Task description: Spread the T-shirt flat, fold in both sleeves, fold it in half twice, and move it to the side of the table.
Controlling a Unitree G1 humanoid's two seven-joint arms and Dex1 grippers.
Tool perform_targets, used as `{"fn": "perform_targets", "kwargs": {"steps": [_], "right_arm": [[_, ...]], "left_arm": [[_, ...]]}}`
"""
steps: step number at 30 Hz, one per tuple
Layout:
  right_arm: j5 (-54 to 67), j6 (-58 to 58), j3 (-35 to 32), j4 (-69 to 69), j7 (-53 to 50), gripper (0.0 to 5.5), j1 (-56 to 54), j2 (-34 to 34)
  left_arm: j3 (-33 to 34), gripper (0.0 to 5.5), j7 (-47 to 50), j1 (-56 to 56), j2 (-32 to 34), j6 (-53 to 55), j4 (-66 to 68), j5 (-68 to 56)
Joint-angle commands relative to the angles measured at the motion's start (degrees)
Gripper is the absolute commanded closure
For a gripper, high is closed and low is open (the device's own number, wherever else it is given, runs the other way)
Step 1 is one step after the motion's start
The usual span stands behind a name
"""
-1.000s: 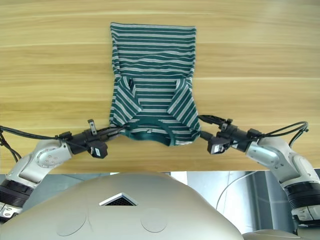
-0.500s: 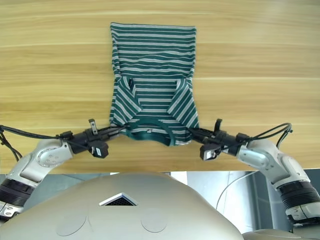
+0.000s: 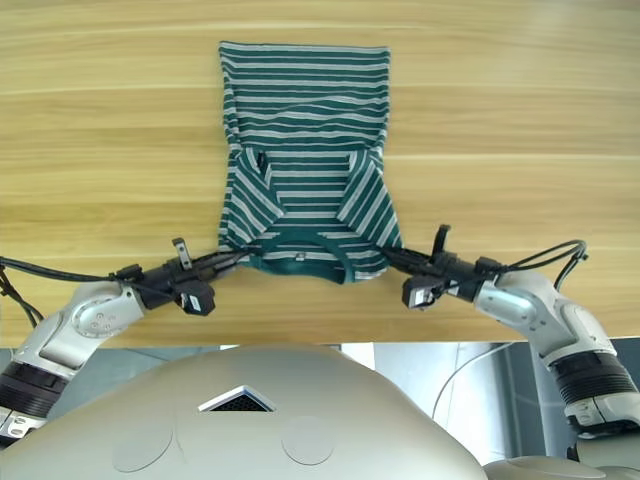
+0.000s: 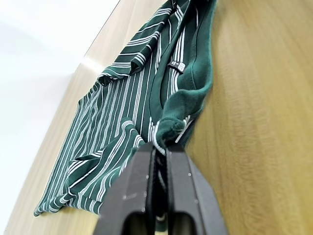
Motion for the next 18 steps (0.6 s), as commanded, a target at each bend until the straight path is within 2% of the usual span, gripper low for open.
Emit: {"fn": "perform_targets", "kwargs": {"steps": [1,7,12,15,18], "right_arm": [[3.9,0.3,-2.1,-4.5,1.8,5.48,4.1,-1.9],[9.5,3.9,-8.5,-14.9,2.4,5.48,16.0,-2.7],[15.9,6.1,-10.9,-20.1,3.9,5.48,19.9,-1.6],[19.9,7.1,-10.4,-22.0,5.8,5.48,17.6,-1.2],[22.9,8.5,-8.7,-18.7,6.5,5.48,9.4,3.0]], "left_arm": [[0.1,5.4,-1.4,3.7,0.9,1.6,-1.5,-0.4],[0.5,5.4,-1.5,11.2,1.1,2.6,-8.7,-2.6],[3.5,5.4,-0.9,16.8,1.5,2.3,-12.3,-5.7],[6.0,5.4,-1.4,13.1,0.9,1.8,-11.8,-10.7],[7.5,5.4,-0.5,3.4,-3.6,3.6,-6.1,-15.6]]}}
